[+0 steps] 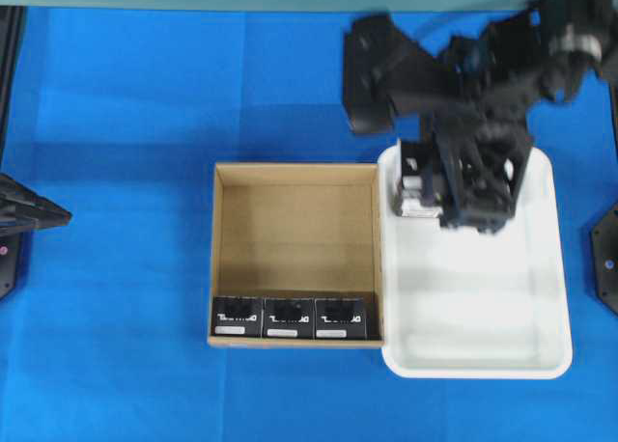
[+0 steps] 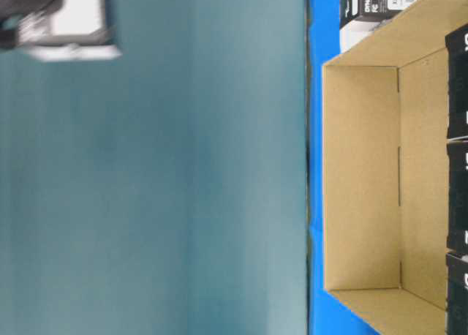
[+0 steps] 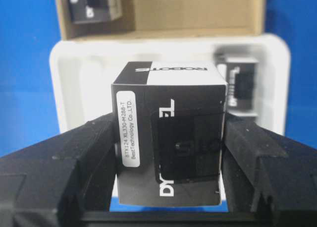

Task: Pick the box from inside the cardboard box.
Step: 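Carry the package right over the white tray, then lower the package into the white tray and open the right gripper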

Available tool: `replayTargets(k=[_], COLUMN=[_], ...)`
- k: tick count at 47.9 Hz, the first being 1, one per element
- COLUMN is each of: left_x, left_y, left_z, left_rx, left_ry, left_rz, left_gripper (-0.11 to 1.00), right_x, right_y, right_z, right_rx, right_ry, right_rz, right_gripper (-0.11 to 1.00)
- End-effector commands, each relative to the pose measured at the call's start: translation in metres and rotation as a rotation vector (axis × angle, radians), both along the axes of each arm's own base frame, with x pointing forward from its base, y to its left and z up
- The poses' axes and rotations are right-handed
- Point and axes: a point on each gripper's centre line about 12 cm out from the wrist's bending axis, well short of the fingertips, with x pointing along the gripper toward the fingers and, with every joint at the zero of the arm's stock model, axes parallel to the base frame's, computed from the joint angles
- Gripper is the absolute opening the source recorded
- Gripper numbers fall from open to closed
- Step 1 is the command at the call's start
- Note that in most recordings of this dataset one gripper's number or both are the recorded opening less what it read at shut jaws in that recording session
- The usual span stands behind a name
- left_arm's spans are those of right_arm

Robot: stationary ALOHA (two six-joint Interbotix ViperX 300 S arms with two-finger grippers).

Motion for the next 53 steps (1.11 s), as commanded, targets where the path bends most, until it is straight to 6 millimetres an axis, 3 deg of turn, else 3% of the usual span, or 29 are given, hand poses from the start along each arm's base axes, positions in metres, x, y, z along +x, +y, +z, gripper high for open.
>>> replayTargets(k=[1,14,31,40,53], left_x=[0.002,0.002,0.005,0.008,0.008], left_y=[0.000,0.000,0.000,-0.001,-0.001], left_z=[0.011,0.011,0.012,0.011,0.011], left_rx=[0.000,-0.022,-0.026,-0.024,-0.024], left_ry=[-0.026,-0.025,-0.043,-0.043,-0.043], left_rz=[-0.001,0.006,0.006,0.006,0.006], left_gripper=[-0.07,-0.07,-0.07,-0.07,-0.07], right_x=[-0.009,-0.034,-0.038,-0.032,-0.031], right_y=[0.004,0.013,0.016,0.020,0.019], right_z=[-0.018,-0.096,-0.167,-0.192,-0.210], right_rx=[-0.001,-0.010,-0.029,-0.040,-0.047], right_ry=[-0.040,-0.027,-0.005,-0.026,-0.003], right_rz=[-0.012,-0.010,-0.012,-0.009,-0.009], right_gripper=[0.61,0.61,0.61,0.61,0.61])
